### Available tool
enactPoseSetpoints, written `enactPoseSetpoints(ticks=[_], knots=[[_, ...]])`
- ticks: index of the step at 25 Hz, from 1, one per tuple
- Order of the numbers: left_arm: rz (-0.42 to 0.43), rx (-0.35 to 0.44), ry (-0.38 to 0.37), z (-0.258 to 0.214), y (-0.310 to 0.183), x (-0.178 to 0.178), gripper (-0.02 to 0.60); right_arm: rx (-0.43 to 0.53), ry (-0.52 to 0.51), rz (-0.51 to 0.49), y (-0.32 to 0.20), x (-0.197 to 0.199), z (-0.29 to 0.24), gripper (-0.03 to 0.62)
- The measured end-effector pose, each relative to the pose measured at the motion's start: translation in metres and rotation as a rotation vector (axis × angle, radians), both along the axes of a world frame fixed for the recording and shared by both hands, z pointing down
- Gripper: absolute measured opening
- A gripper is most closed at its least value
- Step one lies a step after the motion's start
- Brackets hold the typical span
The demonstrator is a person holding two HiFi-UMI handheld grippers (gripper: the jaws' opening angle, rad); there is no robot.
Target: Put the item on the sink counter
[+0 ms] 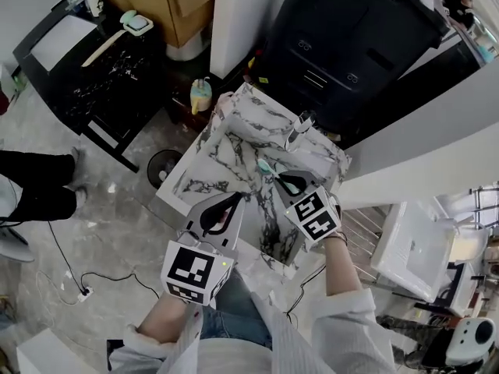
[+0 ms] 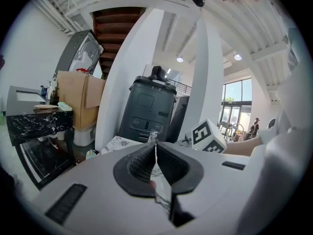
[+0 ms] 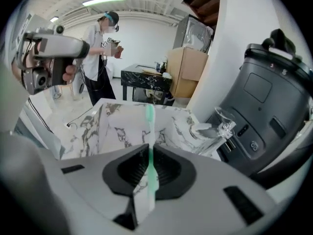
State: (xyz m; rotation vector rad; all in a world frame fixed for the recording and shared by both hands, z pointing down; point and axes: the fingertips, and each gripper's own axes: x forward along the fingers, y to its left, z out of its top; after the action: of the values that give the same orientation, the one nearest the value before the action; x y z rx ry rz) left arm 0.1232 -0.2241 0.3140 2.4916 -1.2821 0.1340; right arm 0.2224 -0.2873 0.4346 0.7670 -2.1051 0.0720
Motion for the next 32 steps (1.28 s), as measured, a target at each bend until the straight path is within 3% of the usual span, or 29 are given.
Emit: enactPoseSetpoints(ticks=[9, 18, 24, 32], knots=[[-0.037, 0.024, 0.006, -0.007, 0.056, -0.055, 0.021, 0.111, -0.146, 0.016, 0.071, -0.073, -0.054, 0.034], [-0.073, 0.036, 0.013, -0.01, 0.149, -0.121, 0.021, 0.196, -0.233, 0.039, 0.176, -0.144, -0.085, 0.031], [-0.092, 0.032, 0.037, -0.011, 0.201, -0.145, 0.021, 0.206, -0.288, 0.072, 0.237, -0.167, -0.096, 0.031], [-0.117, -0.007, 0.065, 0.003, 0.238, -0.162, 0.021, 0.167, -0.271, 0.087, 0.281, -0.179, -0.078, 0.031]])
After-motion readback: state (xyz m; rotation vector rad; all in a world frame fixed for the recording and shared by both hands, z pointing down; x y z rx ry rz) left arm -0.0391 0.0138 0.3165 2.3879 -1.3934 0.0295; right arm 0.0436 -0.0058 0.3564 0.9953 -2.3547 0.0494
